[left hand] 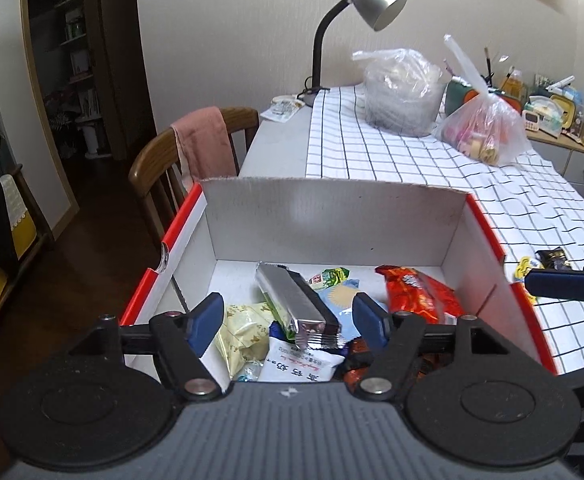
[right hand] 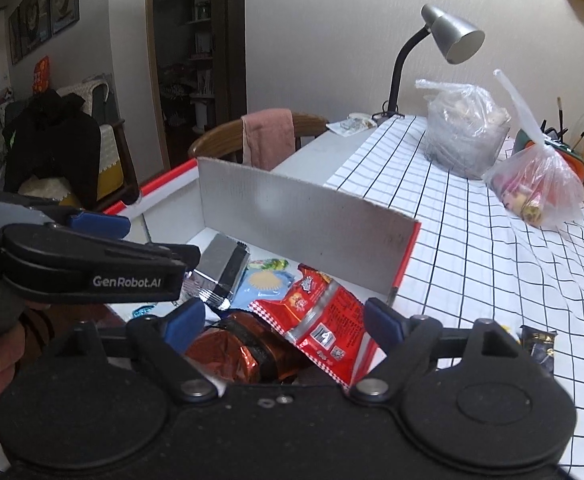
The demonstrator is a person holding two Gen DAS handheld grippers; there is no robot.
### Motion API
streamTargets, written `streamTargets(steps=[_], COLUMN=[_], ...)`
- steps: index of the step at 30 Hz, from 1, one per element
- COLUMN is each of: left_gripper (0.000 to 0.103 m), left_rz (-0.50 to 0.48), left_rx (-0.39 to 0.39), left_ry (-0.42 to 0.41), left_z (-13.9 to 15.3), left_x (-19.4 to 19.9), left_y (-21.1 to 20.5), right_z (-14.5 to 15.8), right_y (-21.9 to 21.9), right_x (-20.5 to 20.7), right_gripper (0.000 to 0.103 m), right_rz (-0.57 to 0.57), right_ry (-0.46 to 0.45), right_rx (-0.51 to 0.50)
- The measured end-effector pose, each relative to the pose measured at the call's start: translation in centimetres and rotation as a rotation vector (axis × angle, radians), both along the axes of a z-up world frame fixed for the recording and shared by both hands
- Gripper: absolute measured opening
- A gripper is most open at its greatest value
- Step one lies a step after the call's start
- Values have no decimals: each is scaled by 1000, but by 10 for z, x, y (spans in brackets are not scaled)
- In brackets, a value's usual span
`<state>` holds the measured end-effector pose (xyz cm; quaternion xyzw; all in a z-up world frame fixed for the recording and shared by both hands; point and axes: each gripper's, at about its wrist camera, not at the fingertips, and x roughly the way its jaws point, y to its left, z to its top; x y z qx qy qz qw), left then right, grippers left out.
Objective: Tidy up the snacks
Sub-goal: 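Open the left tool dropping the silver bar while the right tool releases the chip bag, then move both tools back to the yellow stick and black packet on the table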
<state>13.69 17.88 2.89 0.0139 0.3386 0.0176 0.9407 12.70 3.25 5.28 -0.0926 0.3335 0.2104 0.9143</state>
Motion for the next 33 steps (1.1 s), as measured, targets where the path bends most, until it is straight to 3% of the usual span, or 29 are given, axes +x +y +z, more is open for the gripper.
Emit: streamTargets(steps=[9, 12, 19, 33], left_gripper=[76, 82, 82, 82], left_rz=[-21, -45, -103, -241], left_rx=[-22, -34, -46, -96], left_ry=[-49, -69, -74, -45], left_z=[16, 19, 20, 8], left_x=[-26, -35, -46, -40], left_y=[-11, -20, -52, -139], right_z=[12, 15, 19, 15], right_y=[-25, -38, -79, -200], right_x=[-22, -30, -46, -52], right_gripper=[97, 101, 103, 103], right_rz=[11, 8, -9, -201], right_ry=[-15, -20, -37, -51], right_rx=[47, 59, 79, 78])
